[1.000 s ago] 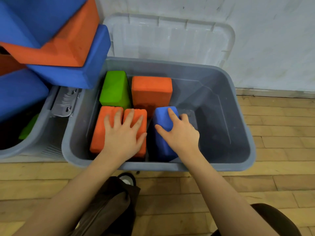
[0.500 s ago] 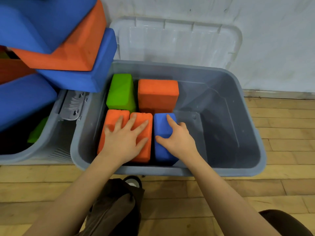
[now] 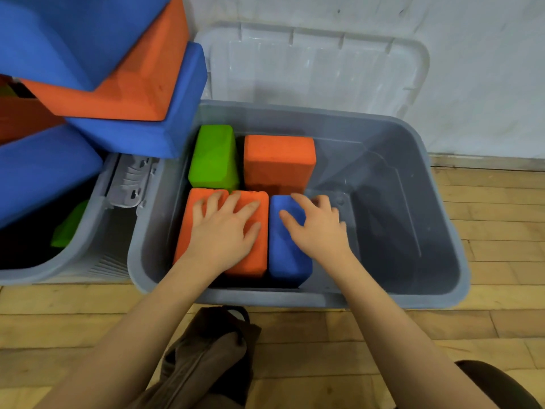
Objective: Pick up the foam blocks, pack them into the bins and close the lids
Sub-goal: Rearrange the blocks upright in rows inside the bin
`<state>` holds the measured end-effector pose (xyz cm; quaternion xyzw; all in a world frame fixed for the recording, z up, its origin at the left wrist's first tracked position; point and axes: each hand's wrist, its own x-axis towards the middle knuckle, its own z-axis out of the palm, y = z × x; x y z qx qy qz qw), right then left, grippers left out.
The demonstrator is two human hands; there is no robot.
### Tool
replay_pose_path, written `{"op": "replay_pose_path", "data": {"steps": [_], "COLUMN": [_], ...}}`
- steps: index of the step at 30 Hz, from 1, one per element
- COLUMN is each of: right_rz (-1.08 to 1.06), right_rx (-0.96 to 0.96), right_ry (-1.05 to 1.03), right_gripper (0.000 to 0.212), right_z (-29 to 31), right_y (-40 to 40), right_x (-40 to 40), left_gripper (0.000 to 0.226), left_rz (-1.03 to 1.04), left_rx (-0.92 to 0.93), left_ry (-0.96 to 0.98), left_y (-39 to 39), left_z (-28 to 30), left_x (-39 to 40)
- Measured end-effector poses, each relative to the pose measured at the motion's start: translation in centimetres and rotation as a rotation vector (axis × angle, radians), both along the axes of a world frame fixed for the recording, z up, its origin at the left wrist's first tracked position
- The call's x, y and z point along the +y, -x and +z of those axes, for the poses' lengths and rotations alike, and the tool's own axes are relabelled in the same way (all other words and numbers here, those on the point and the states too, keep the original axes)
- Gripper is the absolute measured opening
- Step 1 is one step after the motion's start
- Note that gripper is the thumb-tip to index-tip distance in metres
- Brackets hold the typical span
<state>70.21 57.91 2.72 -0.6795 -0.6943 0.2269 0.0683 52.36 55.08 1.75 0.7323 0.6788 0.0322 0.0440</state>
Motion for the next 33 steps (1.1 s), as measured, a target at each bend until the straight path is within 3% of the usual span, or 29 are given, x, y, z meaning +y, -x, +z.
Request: {"op": "replay_pose_path", "data": {"steps": [4,7,15,18,23,26,30,33], "right_rz": [0.003,0.020,0.231,0.241,0.266,0.237,0.114,-0.017], "right_rx": [0.066,0.062,-0.086,-0.173,-0.061,-0.073,-0.085,-0.085], "right_ry": [-0.155,-0.212,-0.169,-0.252,-0.183,-0.224,-0.350,-0.328], "right_gripper": [0.054,0.061,0.080,0.082,0.079,0.070,0.059,0.062], "right_z": [0.1,-0.2,-2.1,-2.3,-1.5,-0.3,1.2,2.4], "right_y": [-0.2,-0.5,-0.7,-0.7,-1.3,-1.1,-2.0,-4.1], "right_x": [3.6,7.2,12.4,12.3,11.5,11.0,9.1,7.0], "left_gripper": [0.057,0.051,0.059,0.055,0.052,0.041,0.048,0.049], "left_rz": [-0.005,-0.005,0.012,-0.020,-0.057,-0.020,-0.001,-0.073], "left_rx": [-0.098,-0.096,-0.018,0.025,-0.034,-0.059,-0.140,-0.150], "left_ry": [-0.136,-0.132,-0.002,-0.079,-0.152,-0.186,-0.166,-0.171], "left_y": [-0.4,-0.8,-0.8,-0.3,0.1,-0.8,-3.9,-5.6], "left_z": [0.5,0.7,-1.3,-1.8,-2.0,-1.3,0.4,1.0], "left_x": [3.5,6.9,12.4,12.2,11.6,11.9,12.0,12.0]}}
